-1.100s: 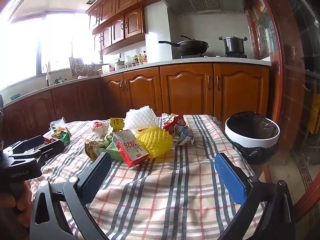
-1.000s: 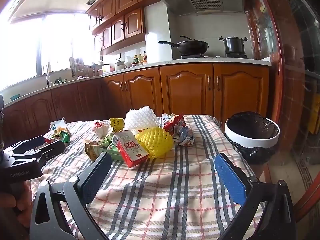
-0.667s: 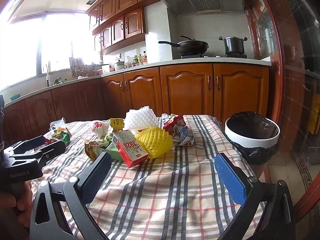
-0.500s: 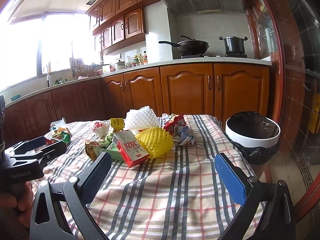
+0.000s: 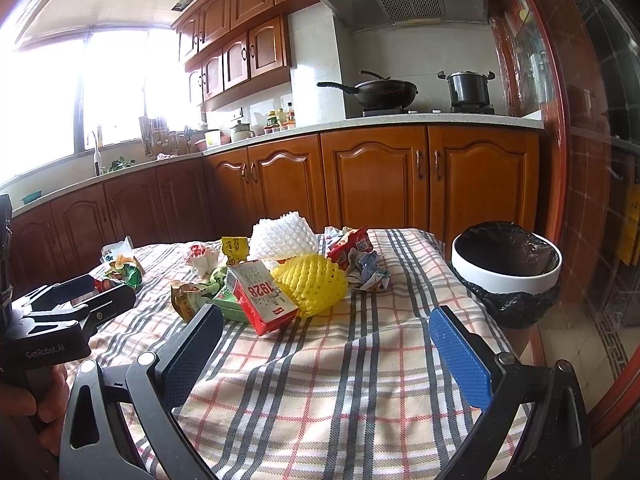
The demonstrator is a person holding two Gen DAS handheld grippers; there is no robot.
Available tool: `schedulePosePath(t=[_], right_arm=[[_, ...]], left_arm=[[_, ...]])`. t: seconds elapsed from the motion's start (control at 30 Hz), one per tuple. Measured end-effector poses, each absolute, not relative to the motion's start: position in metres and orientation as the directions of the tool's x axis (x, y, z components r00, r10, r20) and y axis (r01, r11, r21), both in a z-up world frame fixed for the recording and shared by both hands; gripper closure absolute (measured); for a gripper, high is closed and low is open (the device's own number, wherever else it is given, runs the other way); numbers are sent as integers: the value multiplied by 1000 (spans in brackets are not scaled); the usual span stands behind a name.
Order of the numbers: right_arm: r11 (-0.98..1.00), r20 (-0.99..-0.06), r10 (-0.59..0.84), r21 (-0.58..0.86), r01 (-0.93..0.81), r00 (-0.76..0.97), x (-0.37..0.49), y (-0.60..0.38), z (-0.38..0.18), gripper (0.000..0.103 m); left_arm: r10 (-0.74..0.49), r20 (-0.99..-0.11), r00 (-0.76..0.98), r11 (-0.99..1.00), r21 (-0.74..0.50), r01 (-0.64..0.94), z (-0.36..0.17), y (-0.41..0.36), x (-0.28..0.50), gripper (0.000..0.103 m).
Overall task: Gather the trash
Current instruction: 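Move both tools toward the white and yellow foam nets on the table, then grasp the white foam net with the left tool while the right tool grasps the yellow net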
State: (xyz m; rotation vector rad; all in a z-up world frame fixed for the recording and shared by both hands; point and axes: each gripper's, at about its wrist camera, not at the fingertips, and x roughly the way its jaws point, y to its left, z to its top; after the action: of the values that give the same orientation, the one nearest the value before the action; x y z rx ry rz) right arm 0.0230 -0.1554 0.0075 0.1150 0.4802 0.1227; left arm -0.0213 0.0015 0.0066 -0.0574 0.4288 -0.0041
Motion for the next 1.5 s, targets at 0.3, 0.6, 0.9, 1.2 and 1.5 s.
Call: schedulePosePath(t=[0.3, 0.6, 0.9, 1.2, 1.5], right_arm=[[985, -458, 150, 147, -92, 876, 27, -157, 3, 0], [966, -497, 222, 232, -118, 839, 49, -165, -1, 28], [928, -574, 305, 357, -103, 760, 94, -183, -12, 36], [906, -623, 359, 411, -100, 695, 145, -179, -29, 36], [873, -676, 425, 481, -77, 602, 190, -176, -61, 64]], left_arm=[[-20, -424, 905, 998, -61, -6, 3, 2, -16, 1], [-88, -473, 877, 994, -103, 44, 9, 7, 16, 12], [-177, -532, 828, 983, -143, 119, 32, 3, 87, 17], [-215, -610, 762, 976, -162, 145, 33, -7, 169, 18], [-279, -673, 685, 960, -193, 201, 26, -18, 224, 60]])
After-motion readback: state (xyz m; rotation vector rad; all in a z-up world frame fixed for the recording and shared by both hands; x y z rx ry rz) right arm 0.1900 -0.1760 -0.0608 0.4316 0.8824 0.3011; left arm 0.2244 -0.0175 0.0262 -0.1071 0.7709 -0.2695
